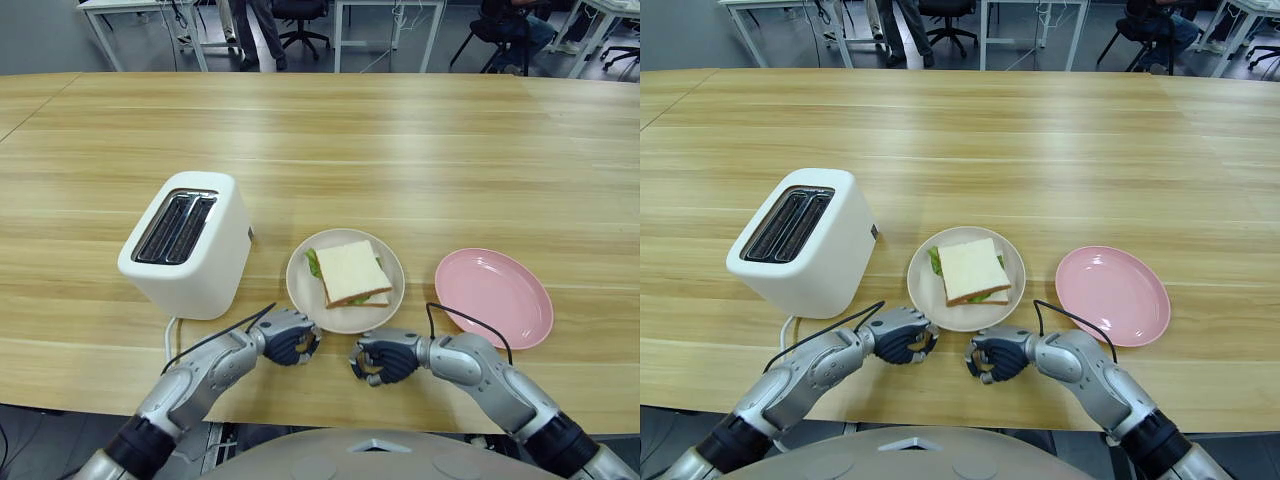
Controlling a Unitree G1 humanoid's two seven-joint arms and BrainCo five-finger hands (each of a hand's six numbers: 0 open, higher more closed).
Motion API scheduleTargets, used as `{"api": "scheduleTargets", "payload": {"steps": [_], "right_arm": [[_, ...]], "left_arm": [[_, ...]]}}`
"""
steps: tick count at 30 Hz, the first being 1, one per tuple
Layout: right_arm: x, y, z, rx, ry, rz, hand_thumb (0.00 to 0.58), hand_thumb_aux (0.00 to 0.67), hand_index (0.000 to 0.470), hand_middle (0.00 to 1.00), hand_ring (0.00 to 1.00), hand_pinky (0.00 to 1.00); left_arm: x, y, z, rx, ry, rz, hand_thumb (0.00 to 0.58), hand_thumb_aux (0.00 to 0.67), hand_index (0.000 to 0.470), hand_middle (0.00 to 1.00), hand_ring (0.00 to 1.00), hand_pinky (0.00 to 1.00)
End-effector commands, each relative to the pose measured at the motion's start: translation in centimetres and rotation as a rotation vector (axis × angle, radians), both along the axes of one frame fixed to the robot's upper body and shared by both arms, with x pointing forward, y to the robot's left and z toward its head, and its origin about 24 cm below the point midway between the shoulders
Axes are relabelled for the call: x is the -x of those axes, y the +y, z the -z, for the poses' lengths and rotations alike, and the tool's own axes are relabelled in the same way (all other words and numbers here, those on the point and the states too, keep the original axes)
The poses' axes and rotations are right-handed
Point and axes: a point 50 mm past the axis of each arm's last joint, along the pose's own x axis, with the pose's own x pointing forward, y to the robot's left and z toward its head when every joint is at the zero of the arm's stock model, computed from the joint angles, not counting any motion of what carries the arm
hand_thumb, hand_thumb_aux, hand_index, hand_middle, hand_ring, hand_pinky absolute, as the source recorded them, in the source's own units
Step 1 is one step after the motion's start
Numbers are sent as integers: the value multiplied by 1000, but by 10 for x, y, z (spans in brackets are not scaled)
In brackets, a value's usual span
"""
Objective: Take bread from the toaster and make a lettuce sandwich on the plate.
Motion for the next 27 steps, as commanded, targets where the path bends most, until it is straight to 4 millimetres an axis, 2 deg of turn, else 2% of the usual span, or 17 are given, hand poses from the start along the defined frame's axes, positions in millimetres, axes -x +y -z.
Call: {"api": "scheduleTargets", "payload": {"steps": [1,6,9,15,21,23,26,27], "right_arm": [[-21,-4,18,73,-113,91,580,670,460,1000,1000,1000],[-64,5,8,68,-395,173,580,670,460,1000,1000,1000],[-85,10,-2,45,-526,222,580,670,460,1000,1000,1000],[-104,10,-4,53,-616,249,580,670,460,1000,1000,1000],[-101,4,-11,3,-595,268,580,670,460,1000,1000,1000],[-95,0,-19,-50,-557,288,580,670,460,1000,1000,1000],[-81,-9,-35,-196,-430,345,580,670,460,1000,1000,1000],[-74,-12,-42,-267,-365,367,580,670,460,1000,1000,1000]], "left_arm": [[-23,6,11,-86,-78,-75,580,670,460,1000,1000,1000],[-63,7,1,-140,-272,-136,580,670,460,1000,1000,1000],[-79,9,-5,-141,-342,-166,580,670,460,1000,1000,1000],[-95,11,-14,-134,-405,-177,580,670,460,1000,1000,1000],[-87,14,-22,-77,-420,-182,580,670,460,1000,1000,1000],[-77,13,-30,18,-403,-199,580,670,460,1000,1000,1000],[-56,11,-47,260,-334,-234,580,670,460,1000,1000,1000],[-47,10,-55,362,-307,-240,580,670,460,957,957,957]]}}
